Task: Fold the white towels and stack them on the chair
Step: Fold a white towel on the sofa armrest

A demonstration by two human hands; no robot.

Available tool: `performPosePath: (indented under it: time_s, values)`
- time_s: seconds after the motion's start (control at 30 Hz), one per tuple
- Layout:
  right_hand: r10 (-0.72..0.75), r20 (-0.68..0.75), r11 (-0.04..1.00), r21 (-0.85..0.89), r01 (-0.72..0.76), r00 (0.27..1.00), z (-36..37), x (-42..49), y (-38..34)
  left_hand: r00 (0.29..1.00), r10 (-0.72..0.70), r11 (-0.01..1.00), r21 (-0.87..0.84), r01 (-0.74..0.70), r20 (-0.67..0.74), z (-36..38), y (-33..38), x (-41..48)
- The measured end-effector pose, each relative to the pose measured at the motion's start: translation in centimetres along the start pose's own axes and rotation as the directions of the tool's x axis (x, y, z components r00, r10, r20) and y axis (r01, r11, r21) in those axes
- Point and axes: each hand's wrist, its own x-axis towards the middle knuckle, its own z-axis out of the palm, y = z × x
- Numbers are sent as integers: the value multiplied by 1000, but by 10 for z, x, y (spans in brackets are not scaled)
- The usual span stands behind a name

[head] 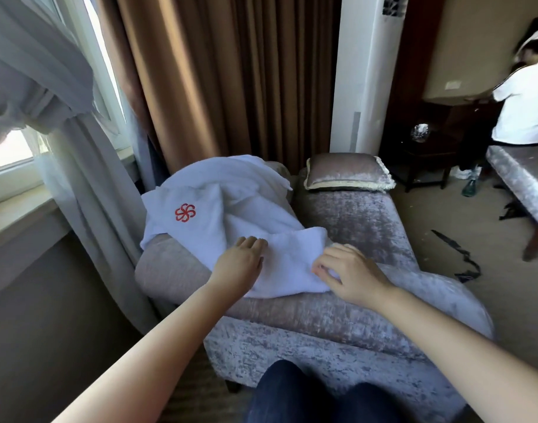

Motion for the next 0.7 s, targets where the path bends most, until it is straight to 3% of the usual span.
performPosePath:
  time_s: [0.07,0.13,0.23,0.33,0.43,0.5,0.7]
  values:
    - [161,-30,987,3,-161,987,-3,22,1,987,-63,997,62,54,150,0,2,14]
    - [366,182,930,-25,-368,913,-2,38,10,970,-99,990,121,73,221,0,3,23]
    - [413,413,907,-109,-406,812,6,46,25,975,-91,990,120,67,201,2,-2,34]
    - [388,418,919,-112,-377,821,9,51,33,972,-64,989,142,32,226,-2,-12,40]
    - [427,470,904,-226,-362,773,0,58,35,958,-44,990,142,3,284,-12,-22,39]
    - [456,459,890,-250,-382,762,-5,61,37,940,-52,973,230,-29,338,-23,-30,39]
    - [484,300,874,-212,-437,822,-24,69,38,829,-284,902,427,61,482,-59,-54,29]
